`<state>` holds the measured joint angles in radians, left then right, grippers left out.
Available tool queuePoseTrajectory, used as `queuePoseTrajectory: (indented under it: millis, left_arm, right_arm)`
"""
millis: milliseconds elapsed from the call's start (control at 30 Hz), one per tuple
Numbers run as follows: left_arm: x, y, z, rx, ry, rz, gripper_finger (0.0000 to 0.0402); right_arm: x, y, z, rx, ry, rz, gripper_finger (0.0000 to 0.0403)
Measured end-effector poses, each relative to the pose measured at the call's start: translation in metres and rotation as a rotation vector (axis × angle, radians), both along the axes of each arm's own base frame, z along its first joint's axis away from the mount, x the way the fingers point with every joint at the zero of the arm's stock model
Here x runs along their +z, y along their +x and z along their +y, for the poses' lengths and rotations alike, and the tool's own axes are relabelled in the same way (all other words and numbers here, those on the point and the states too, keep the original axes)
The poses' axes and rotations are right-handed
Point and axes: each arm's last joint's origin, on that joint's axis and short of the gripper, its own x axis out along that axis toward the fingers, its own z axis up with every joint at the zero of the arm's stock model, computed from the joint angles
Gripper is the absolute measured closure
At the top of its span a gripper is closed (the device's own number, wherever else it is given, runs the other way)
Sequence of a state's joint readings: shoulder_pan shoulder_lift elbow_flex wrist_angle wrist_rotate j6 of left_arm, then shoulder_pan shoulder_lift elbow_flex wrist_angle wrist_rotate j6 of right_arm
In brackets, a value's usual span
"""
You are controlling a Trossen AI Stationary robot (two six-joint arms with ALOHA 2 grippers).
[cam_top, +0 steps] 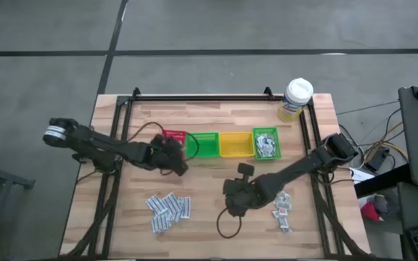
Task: Pick & Place First Aid Supplies
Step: Put the green bandage into the red bin
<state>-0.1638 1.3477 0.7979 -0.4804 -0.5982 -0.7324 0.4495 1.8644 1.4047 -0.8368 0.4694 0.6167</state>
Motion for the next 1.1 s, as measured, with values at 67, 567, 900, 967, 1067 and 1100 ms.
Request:
queuePoseTrajectory:
  millis: [67, 567, 900, 967, 1067, 1100]
  left_arm:
    - [0.003, -0.006, 0.010, 0.069, -0.011, 0.004, 0.0401]
    - [-0.019, -0.007, 0.051, 0.372, -0.199, 0.065, 0.0401]
    - [-0.029, -0.004, 0.051, 0.416, -0.214, 0.083, 0.0401]
    - [-0.030, -0.003, 0.051, 0.416, -0.212, 0.091, 0.0401]
    - [-0.034, -0.002, 0.050, 0.417, -0.210, 0.108, 0.0401]
    - [-0.036, -0.001, 0.050, 0.417, -0.208, 0.113, 0.0401]
  right_arm:
    - [-0.005, -0.004, 0.001, -0.007, -0.003, 0.014, 0.0394]
    - [-0.028, -0.020, 0.003, -0.042, -0.015, 0.065, 0.0394]
    - [-0.028, -0.020, 0.004, -0.033, -0.016, 0.065, 0.0394]
    - [-0.028, -0.020, 0.005, -0.032, -0.016, 0.064, 0.0394]
    - [-0.028, -0.020, 0.005, -0.033, -0.015, 0.063, 0.0394]
    - [-0.028, -0.020, 0.005, -0.033, -0.015, 0.063, 0.0394]
